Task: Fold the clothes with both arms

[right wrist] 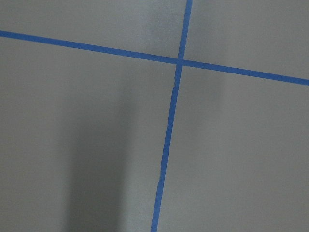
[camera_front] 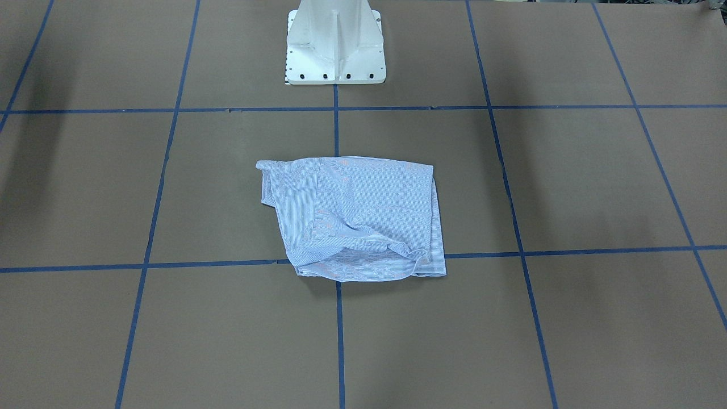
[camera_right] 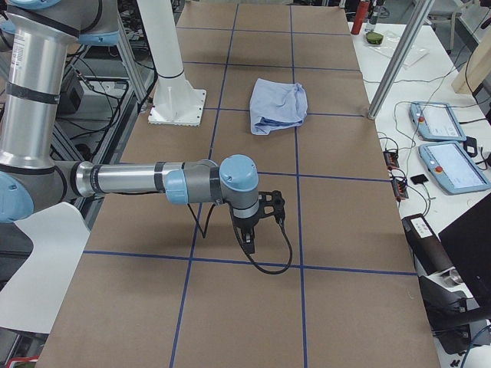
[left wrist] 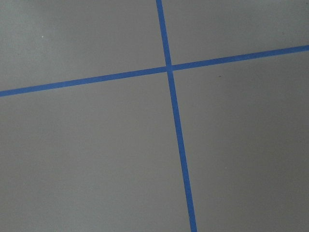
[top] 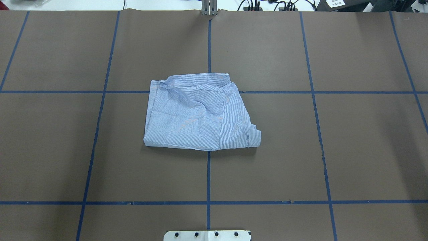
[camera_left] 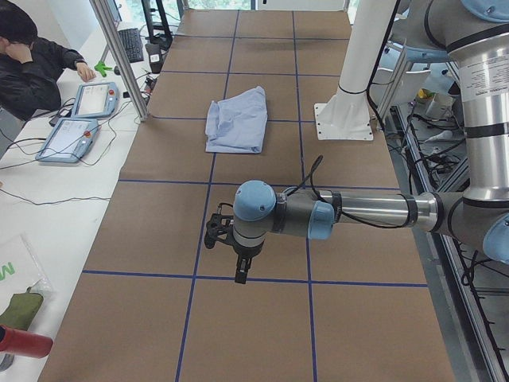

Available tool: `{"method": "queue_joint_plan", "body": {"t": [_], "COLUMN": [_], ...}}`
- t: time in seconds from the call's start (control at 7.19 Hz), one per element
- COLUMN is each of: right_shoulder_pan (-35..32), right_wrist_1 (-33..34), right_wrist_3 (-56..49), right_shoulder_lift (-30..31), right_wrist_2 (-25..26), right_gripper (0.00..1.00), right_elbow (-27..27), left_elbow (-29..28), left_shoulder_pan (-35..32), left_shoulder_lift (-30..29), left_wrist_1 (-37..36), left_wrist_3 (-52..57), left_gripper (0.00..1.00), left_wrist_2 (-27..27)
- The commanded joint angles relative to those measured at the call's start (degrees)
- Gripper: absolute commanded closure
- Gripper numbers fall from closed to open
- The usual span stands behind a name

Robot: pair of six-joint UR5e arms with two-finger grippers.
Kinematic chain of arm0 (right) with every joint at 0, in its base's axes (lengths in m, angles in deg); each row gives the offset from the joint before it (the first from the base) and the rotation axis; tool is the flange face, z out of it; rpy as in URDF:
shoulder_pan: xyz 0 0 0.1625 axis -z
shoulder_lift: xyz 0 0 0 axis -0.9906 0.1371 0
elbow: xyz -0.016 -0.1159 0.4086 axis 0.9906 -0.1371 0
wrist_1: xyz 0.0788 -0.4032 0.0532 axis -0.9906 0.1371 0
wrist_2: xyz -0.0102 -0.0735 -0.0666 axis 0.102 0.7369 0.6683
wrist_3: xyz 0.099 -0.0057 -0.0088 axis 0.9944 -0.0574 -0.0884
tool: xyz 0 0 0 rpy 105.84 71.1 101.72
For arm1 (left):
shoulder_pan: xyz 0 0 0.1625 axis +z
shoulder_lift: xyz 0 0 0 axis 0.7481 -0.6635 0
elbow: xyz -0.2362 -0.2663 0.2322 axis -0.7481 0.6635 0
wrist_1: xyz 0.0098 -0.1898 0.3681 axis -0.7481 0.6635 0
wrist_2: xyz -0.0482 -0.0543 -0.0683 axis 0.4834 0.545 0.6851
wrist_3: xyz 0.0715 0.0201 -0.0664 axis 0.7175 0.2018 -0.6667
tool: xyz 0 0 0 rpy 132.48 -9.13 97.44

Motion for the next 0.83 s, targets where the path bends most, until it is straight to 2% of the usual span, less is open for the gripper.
{"method": "queue_joint_plan", "body": {"t": [0.0, 0.7], "right_shoulder_pan": [0.00, 0.00], "right_wrist_1": [0.01, -0.08], "right_wrist_3": [0.00, 0.00], "right_shoulder_lift": [-0.04, -0.04], "right_wrist_2": [0.01, 0.10], "right_gripper": [0.00, 0.00], "right_elbow": [-0.14, -1.63], "left_elbow": [0.18, -2.10], "left_shoulder_pan": [-0.05, 0.12], "left_shoulder_lift": [0.37, 0.12], "left_wrist_1": [-2.17, 0.28], "left_wrist_3": [0.20, 0.54], "left_gripper": [0.00, 0.00], "left_wrist_2": [0.10, -0.17]}}
